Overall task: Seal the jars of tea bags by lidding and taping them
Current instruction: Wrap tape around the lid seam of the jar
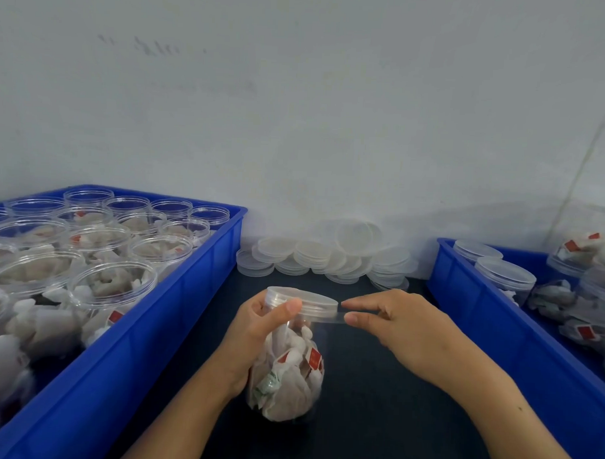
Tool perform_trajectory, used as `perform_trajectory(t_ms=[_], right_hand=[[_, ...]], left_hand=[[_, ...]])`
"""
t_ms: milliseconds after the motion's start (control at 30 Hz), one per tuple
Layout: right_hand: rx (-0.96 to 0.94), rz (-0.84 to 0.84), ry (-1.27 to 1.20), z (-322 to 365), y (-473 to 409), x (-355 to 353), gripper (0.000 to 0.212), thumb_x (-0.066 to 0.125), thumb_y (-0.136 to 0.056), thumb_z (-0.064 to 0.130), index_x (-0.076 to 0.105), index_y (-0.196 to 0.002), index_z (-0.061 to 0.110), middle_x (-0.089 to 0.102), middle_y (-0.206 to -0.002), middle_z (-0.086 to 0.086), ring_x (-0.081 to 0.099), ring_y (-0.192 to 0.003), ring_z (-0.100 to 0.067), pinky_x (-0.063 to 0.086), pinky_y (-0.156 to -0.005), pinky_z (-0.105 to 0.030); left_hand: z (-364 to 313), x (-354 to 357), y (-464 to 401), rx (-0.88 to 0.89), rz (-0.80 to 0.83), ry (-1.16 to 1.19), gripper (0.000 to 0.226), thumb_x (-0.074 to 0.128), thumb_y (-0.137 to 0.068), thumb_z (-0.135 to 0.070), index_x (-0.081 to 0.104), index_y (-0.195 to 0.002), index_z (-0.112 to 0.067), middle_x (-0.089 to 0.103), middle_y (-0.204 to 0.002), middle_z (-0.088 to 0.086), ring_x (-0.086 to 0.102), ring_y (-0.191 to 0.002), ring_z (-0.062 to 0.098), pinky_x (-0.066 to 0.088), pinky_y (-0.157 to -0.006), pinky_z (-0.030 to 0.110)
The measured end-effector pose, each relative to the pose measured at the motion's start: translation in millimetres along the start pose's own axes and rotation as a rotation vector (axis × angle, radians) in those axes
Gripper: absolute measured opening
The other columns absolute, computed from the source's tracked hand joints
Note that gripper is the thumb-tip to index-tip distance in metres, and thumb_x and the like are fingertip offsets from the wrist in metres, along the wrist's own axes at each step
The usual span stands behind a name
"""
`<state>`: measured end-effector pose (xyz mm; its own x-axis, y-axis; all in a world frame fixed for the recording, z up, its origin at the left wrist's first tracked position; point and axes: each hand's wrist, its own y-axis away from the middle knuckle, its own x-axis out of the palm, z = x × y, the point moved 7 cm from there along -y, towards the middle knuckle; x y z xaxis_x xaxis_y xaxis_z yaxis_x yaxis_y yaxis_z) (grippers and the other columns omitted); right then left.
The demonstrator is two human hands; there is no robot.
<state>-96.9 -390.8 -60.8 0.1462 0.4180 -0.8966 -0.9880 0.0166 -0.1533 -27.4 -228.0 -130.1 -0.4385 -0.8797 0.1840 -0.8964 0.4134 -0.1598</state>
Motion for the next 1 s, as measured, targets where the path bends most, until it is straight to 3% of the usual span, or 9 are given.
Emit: perform_trajectory(t_ms=[100,167,267,333,500,633,700,867,1000], right_hand=[[-0.01,0.002,0.005,0.3,-2.8,4.0,0.033,0.048,-0.094,0.054,0.056,-0.125,0.051,0.062,-0.121,0.024,0.056,-0.092,-0.001,0.047,-0.091,-0.03],[-0.034,0.016,0.001,2.7,-2.9,5.8,0.026,0.047,-0.095,0.052,0.056,-0.119,0.057,0.064,-0.106,0.031,0.057,-0.085,0.002,0.048,-0.083,-0.028],[-0.066,0.038,0.005,5.1,-2.1,7.6,0.024,0.046,-0.096,0.051,0.055,-0.115,0.061,0.049,-0.059,0.045,0.043,-0.054,0.005,0.035,-0.059,-0.019],[-0.066,0.034,0.0,4.3,-3.2,7.5,0.025,0.045,-0.097,0.05,0.055,-0.116,0.062,0.044,-0.052,0.045,0.038,-0.049,0.004,0.029,-0.056,-0.018],[-0.066,0.09,-0.081,5.1,-4.3,12.7,0.025,0.046,-0.099,0.044,0.059,-0.114,0.059,0.05,-0.053,0.038,0.047,-0.051,0.015,0.031,-0.056,-0.017],[-0.003,0.063,-0.063,-2.2,-5.3,12.1,0.022,0.047,-0.097,0.046,0.069,-0.102,0.044,0.053,-0.055,0.009,0.047,-0.05,-0.004,0.042,-0.057,-0.026],[0.029,0.04,-0.036,-4.1,-4.7,11.7,0.025,0.046,-0.097,0.048,0.069,-0.102,0.038,0.06,-0.063,0.003,0.054,-0.055,-0.011,0.048,-0.061,-0.029],[0.023,0.014,-0.003,8.3,-1.4,20.8,0.029,0.038,-0.102,0.038,0.063,-0.116,0.033,0.068,-0.094,0.006,0.063,-0.085,-0.011,0.053,-0.081,-0.032],[-0.007,0.057,-0.107,16.9,-0.1,24.6,0.029,0.036,-0.103,0.029,0.061,-0.119,0.034,0.066,-0.085,0.008,0.062,-0.079,-0.009,0.054,-0.08,-0.035]], left_hand=[[0.6,-0.2,0.5,0.003,0.014,0.005,0.071,0.074,-0.052,-0.053,0.064,-0.111,-0.014,0.073,-0.101,0.015,0.07,-0.098,0.03,0.057,-0.074,0.028],[1.3,0.5,0.9,0.007,0.028,0.015,0.071,0.073,-0.053,-0.052,0.064,-0.112,-0.014,0.073,-0.102,0.014,0.07,-0.097,0.028,0.057,-0.074,0.026],[2.5,3.7,2.0,0.002,0.056,0.033,0.069,0.077,-0.052,-0.051,0.065,-0.11,-0.016,0.074,-0.101,0.011,0.071,-0.095,0.023,0.056,-0.073,0.024],[5.1,4.3,1.2,-0.008,0.06,0.058,0.078,0.084,-0.046,-0.053,0.064,-0.112,-0.016,0.074,-0.102,0.012,0.071,-0.094,0.023,0.057,-0.072,0.025],[13.3,0.4,1.6,-0.035,0.035,0.055,0.081,0.074,-0.054,-0.056,0.051,-0.123,-0.02,0.071,-0.109,0.005,0.07,-0.099,0.02,0.057,-0.071,0.024],[10.0,2.2,-0.3,0.025,-0.005,-0.032,0.068,0.069,-0.071,-0.06,0.056,-0.119,-0.014,0.068,-0.112,0.01,0.068,-0.103,0.026,0.057,-0.084,0.037],[7.9,3.2,0.2,0.053,-0.06,-0.085,0.059,0.057,-0.08,-0.063,0.06,-0.125,-0.025,0.064,-0.122,0.007,0.064,-0.112,0.023,0.052,-0.097,0.042],[-5.1,10.2,6.6,0.202,-0.12,-0.314,0.089,0.075,-0.057,-0.061,0.039,-0.135,-0.037,0.057,-0.123,-0.017,0.054,-0.108,-0.013,0.044,-0.079,0.002],[-4.6,1.3,3.9,0.187,-0.141,-0.251,0.083,0.079,-0.047,-0.057,0.053,-0.122,-0.033,0.067,-0.112,-0.009,0.064,-0.102,-0.001,0.051,-0.079,0.015]])
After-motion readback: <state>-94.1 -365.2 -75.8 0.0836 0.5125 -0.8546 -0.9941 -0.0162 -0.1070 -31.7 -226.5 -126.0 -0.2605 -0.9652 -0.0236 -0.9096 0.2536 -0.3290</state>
